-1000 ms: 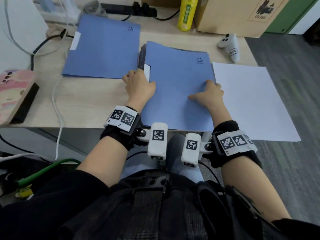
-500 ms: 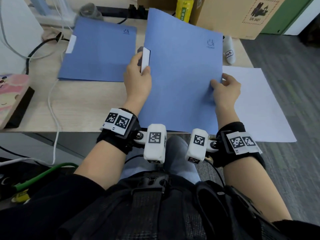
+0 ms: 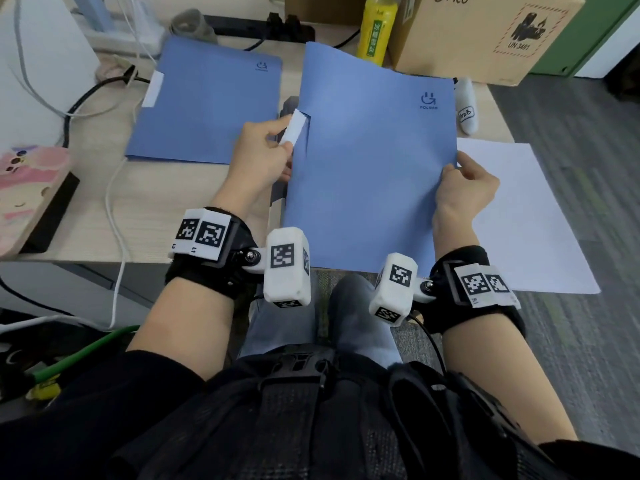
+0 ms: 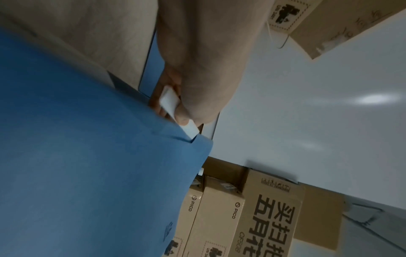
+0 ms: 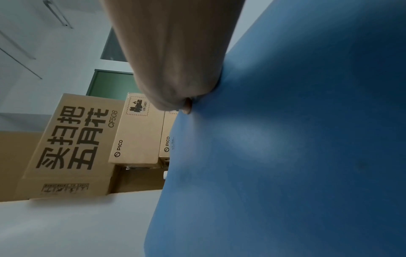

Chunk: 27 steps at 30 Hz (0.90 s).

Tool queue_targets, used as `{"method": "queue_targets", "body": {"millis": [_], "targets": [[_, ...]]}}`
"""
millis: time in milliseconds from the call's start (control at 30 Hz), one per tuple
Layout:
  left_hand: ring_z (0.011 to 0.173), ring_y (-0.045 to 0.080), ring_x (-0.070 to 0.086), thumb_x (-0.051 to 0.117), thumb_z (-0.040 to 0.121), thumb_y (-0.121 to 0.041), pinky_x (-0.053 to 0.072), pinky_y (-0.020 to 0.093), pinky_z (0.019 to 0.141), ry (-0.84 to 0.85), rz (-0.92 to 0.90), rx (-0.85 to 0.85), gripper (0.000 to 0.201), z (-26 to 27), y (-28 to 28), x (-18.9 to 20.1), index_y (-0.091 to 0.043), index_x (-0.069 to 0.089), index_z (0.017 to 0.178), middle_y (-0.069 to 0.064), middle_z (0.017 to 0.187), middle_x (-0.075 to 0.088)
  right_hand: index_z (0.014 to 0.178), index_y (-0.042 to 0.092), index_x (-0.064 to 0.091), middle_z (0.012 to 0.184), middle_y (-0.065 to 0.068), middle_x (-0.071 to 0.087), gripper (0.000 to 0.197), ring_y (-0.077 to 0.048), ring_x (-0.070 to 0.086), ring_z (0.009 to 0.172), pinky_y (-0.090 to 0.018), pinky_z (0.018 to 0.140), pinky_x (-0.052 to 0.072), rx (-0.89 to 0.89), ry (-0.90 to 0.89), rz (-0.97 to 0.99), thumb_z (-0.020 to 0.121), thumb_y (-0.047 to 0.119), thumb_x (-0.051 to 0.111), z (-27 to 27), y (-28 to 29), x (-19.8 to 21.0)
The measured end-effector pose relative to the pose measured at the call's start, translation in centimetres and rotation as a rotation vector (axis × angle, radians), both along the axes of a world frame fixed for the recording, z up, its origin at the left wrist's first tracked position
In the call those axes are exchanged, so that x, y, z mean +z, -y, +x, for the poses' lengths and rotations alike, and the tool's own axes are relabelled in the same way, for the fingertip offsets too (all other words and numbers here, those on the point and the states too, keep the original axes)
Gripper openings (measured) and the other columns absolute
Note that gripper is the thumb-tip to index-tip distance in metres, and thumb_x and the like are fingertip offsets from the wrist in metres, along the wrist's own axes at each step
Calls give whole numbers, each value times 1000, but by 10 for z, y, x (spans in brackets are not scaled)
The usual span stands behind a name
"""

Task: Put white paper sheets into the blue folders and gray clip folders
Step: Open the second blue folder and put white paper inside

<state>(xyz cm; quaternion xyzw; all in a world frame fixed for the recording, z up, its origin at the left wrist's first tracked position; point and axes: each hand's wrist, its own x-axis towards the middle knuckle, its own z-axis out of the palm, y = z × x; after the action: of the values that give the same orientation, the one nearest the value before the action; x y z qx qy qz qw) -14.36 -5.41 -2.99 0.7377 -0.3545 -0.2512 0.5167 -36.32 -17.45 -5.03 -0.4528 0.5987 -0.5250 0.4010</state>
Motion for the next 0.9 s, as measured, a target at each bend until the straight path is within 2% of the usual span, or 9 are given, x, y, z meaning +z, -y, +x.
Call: {"method": "queue_targets", "body": {"millis": [67, 100, 133, 200, 300, 433, 567, 733, 900], "targets": [[40, 2, 45, 44, 93, -4, 43, 13, 44, 7, 20, 27, 42, 6, -3, 2, -26, 60, 125, -1, 65, 59, 113, 11, 70, 66, 5, 50, 39, -7, 47, 70, -14, 65, 43, -10, 15, -10, 80, 1, 51, -5, 2, 1], [38, 1, 43, 45, 93, -5, 39, 12, 41, 12, 15, 41, 39, 8, -4, 4, -26, 63, 121, -2, 65, 59, 113, 11, 69, 78, -7, 69, 39, -6, 48, 72, -12, 63, 43, -16, 23, -14, 81, 0, 51, -6, 3, 2], [37, 0, 42, 48, 92, -7, 37, 11, 41, 14, 5, 58, 35, 11, -4, 5, -25, 65, 117, -3, 66, 62, 115, 10, 68, 98, -7, 68, 39, -6, 50, 73, -11, 63, 43, -17, 31, -14, 81, 0, 51, -7, 4, 3], [37, -1, 44, 55, 89, -10, 38, 11, 42, -4, -37, 122, 28, 14, -2, 6, -18, 68, 112, -4, 70, 65, 116, 9, 68, 73, 9, 62, 39, -6, 53, 73, -12, 67, 44, -11, 52, 2, 82, 0, 51, -6, 5, 4], [39, 2, 50, 69, 80, -11, 47, 17, 49, -99, -130, 274, 30, 20, -2, 8, -11, 65, 110, 1, 77, 66, 113, 9, 69, 71, 10, 57, 38, -7, 51, 74, -15, 70, 46, 2, 53, 20, 81, -2, 50, -6, 4, 1], [57, 7, 62, 76, 75, -6, 54, 16, 62, -350, -302, 391, 39, 23, -3, 9, -13, 55, 108, 11, 113, 52, 96, 10, 74, 69, 8, 53, 35, -11, 43, 72, -22, 67, 44, 22, 59, 27, 77, -4, 48, -10, 4, -2], [67, 11, 65, 67, 85, -7, 54, 15, 65, -585, -412, 448, 18, 22, -1, 11, -1, 56, 100, 12, 101, 61, 104, 5, 72, 67, 11, 56, 37, -12, 46, 66, -22, 67, 43, 26, 57, 54, 76, -3, 49, -12, 7, -6], [71, 12, 70, 47, 98, -14, 57, 19, 70, -705, -389, 328, 23, 12, -1, 14, -3, 62, 84, 3, 74, 71, 84, 17, 71, 64, 11, 53, 34, -14, 38, 66, -19, 62, 39, 42, 98, 54, 76, -6, 47, -20, 6, -6], [83, 13, 68, 40, 101, -20, 57, 24, 72, -550, -50, -25, 18, -23, 2, 14, -14, 57, 100, 0, 95, 68, 76, 22, 70, 55, 11, 46, 38, -13, 33, 60, -17, 55, 33, 71, 83, 61, 75, -4, 44, -23, 6, -6]]}}
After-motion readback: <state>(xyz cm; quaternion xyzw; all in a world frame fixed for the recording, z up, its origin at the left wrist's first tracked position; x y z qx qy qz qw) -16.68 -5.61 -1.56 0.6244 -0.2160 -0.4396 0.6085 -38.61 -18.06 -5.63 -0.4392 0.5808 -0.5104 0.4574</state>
